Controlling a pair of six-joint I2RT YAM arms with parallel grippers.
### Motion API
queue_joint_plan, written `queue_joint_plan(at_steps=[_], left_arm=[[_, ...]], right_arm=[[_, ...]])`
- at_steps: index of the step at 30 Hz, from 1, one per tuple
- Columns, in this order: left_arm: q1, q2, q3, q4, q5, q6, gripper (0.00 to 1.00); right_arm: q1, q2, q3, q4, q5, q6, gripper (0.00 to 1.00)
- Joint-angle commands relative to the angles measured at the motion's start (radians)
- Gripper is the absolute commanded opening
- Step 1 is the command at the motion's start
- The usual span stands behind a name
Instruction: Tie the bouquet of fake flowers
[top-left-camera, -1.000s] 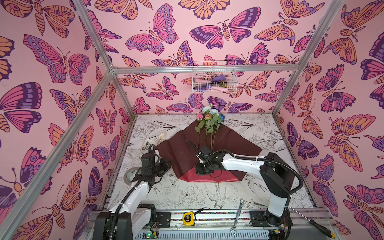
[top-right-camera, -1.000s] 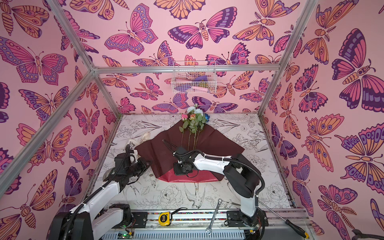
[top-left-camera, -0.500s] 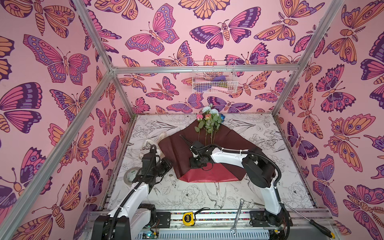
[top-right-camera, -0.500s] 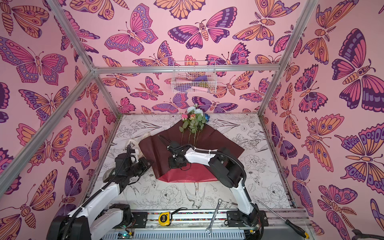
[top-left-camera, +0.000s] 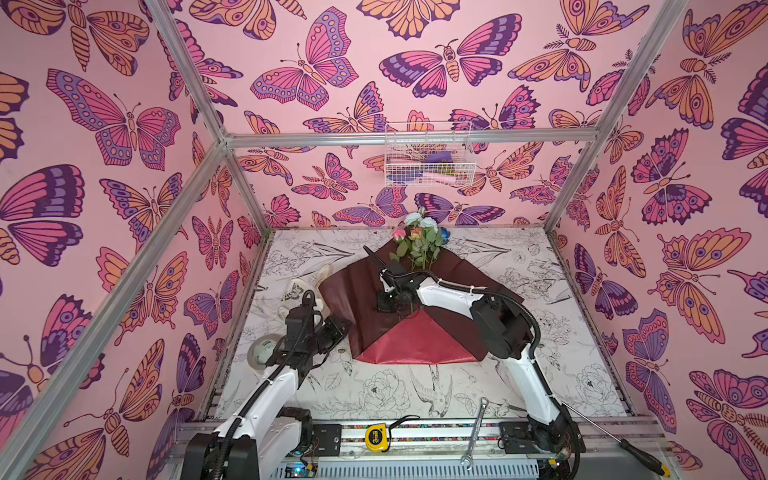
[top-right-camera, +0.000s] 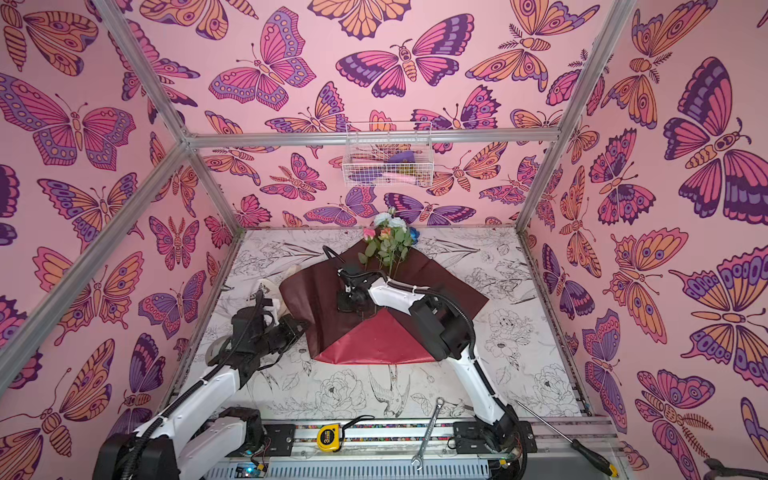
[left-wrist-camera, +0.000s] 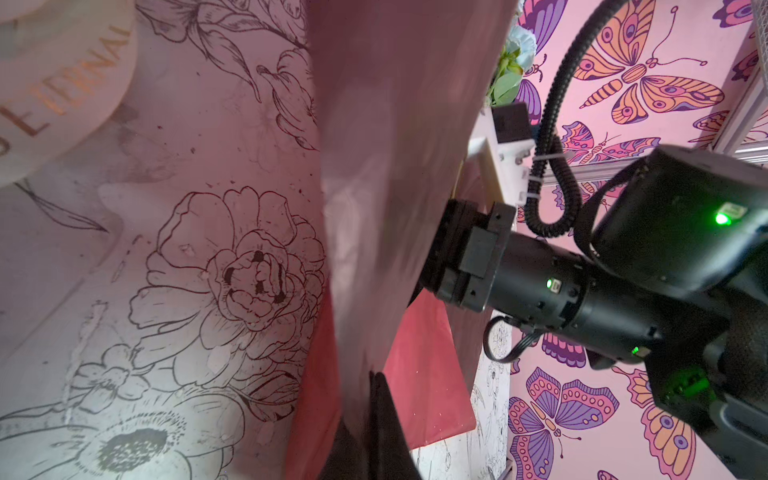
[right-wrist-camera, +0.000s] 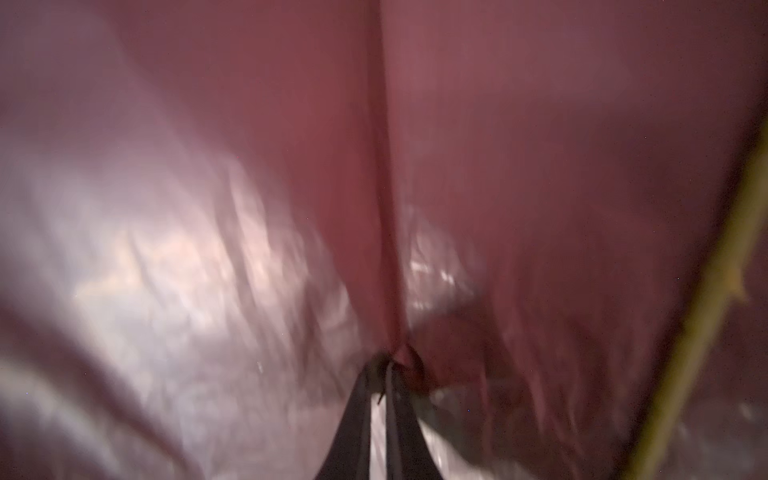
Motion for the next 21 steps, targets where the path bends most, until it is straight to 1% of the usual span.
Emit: queue_joint_plan(at_steps=[1, 7, 11, 17, 21], left_arm=[[-0.010, -0.016, 0.014, -0.022, -0.004, -0.008, 0.00], [-0.024, -0.016, 0.026, -0.022, -0.014, -0.022, 0.00], [-0.028, -0.019, 0.025, -0.024, -0.015, -0.031, 0.00], [-0.027, -0.018, 0.044, -0.028, -0.027, -0.031, 0.00], [-0.027, -0.003, 0.077, -0.042, -0.023, -0.026, 0.00]], right_arm=[[-0.011, 0.067, 0.054, -0.024, -0.023, -0.006, 0.13], [-0.043, 0.107, 0.162, -0.038, -0.031, -0.019, 0.14], [-0.063, 0.109, 0.192, -0.060, -0.030, -0.023, 0.14], [-0.075, 0.041, 0.172, -0.079, -0.044, -0.077, 0.16], [-0.074, -0.065, 0.101, -0.069, -0.049, -0.106, 0.19]])
